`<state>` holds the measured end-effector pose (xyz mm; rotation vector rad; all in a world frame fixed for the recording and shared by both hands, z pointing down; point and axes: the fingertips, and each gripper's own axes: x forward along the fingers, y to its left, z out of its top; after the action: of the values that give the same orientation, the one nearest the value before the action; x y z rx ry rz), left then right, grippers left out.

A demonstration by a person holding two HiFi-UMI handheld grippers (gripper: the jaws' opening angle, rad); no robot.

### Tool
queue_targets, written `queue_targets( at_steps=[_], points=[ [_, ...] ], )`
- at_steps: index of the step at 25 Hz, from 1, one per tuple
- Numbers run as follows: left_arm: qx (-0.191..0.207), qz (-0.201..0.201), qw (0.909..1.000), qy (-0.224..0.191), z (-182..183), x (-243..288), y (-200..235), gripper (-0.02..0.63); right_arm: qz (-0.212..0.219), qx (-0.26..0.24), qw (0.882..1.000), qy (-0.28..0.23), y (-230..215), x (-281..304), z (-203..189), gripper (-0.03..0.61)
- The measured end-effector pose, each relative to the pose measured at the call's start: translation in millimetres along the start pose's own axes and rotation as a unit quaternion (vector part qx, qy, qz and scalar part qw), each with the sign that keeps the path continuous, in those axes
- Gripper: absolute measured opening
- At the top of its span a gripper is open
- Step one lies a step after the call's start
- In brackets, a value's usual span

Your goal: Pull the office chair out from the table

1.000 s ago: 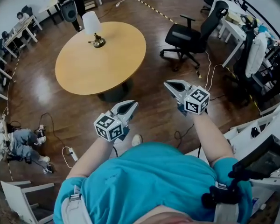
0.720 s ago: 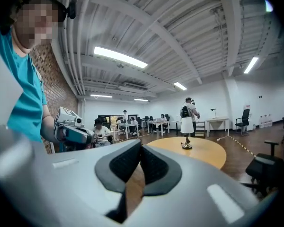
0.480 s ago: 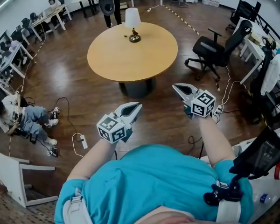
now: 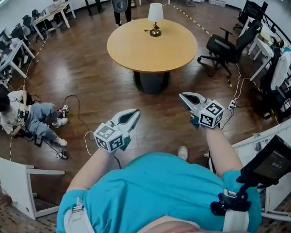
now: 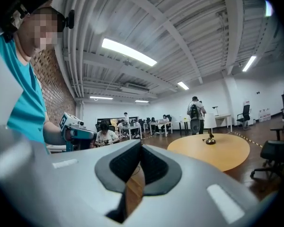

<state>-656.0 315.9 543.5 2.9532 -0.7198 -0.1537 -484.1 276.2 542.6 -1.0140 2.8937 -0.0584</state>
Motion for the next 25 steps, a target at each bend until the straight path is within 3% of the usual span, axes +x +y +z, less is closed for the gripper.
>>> queue_targets(
  at_steps=[5,10,15,21,25],
  points=[
    [-0.016,0.016,0.9997,-0.01,2.2,-61.7,2.1,0.025,0.014,-0.009,1.0,0.006,64.4,17.2,15.8,-0.009],
    [-0.021,0.026,0.9994,-0.013,-14.0,-81.4,-35.1,0.025,0.035,-0.017,0.999,-0.001,103.3,-9.7,9.3,-0.009],
    [-0.023,0.039,0.999,-0.004,-26.8,-49.4,-85.8,0.025,0.047,-0.016,0.999,0.0,102.3,-70.1,5.7,-0.009],
    [-0.041,0.024,0.9988,-0.009,-43.4,-4.9,-120.0,0.025,0.037,-0.004,0.999,0.017,88.2,-121.8,-10.7,-0.011],
    [-0.027,0.005,0.9996,0.001,-41.3,16.0,-127.9,0.025,0.017,-0.006,0.999,0.027,76.5,-137.3,-12.8,-0.003]
  ],
)
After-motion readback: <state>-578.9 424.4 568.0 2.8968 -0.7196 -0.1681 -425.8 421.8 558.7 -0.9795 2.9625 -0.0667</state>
